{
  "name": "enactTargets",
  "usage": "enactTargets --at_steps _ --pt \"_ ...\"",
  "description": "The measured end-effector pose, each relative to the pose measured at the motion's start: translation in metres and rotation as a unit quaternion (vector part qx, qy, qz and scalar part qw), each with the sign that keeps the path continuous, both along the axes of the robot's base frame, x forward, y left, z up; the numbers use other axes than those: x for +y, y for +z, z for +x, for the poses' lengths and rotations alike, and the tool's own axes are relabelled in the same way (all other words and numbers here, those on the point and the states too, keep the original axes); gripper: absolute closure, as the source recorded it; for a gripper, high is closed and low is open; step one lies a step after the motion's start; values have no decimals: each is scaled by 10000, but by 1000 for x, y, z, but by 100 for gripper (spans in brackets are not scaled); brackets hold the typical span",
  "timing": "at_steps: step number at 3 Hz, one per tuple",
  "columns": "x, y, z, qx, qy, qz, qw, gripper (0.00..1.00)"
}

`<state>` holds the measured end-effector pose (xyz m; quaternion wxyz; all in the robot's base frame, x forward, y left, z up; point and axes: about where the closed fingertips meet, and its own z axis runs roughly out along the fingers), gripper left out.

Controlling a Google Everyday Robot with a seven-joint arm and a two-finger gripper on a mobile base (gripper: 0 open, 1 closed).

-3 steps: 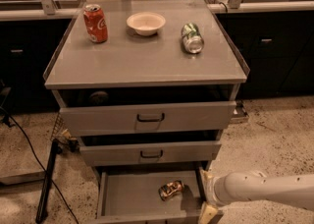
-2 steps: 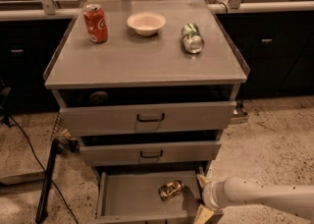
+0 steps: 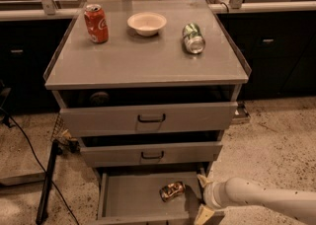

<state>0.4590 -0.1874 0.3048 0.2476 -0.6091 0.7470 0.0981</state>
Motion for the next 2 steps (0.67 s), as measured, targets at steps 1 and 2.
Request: enactTargets --at_steps 1,2 --pt "7 -11 17 -94 90 177 9998 0" --pt "29 -37 43 -38 270 399 9988 4"
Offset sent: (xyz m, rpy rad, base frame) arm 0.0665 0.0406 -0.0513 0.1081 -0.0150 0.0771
